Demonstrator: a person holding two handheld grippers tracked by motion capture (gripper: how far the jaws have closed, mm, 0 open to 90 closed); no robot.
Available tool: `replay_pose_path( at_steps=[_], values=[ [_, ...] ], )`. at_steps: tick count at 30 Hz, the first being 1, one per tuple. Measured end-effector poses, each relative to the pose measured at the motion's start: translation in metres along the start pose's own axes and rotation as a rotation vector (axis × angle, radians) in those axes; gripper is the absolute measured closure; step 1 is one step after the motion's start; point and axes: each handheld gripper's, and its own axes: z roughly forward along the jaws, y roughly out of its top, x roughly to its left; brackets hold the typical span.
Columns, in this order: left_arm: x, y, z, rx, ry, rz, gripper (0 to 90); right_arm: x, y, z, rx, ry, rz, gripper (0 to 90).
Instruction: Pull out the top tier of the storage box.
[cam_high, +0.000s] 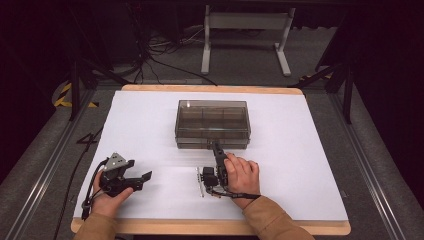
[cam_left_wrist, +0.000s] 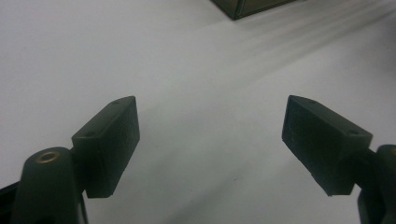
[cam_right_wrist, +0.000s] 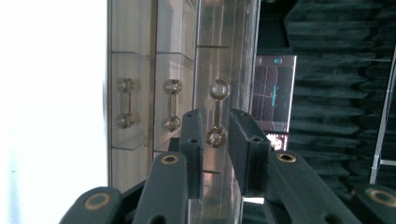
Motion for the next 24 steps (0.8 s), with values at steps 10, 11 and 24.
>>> replay_pose_path(
  at_steps=[10,11,24],
  values=[
    [0.000,0.000,0.000,0.003,0.000,0.004,19.9,0.001,-0.011,-0.012,-0.088,-0.023,0.022,67.2],
    [0.000,0.000,0.000,0.003,-0.001,0.003,19.9,0.000,-0.013,-0.015,-0.111,-0.027,0.029,65.9],
    [-0.001,0.000,0.001,0.003,0.004,0.008,19.8,-0.001,-0.032,-0.034,-0.186,-0.006,0.074,63.3]
  ],
)
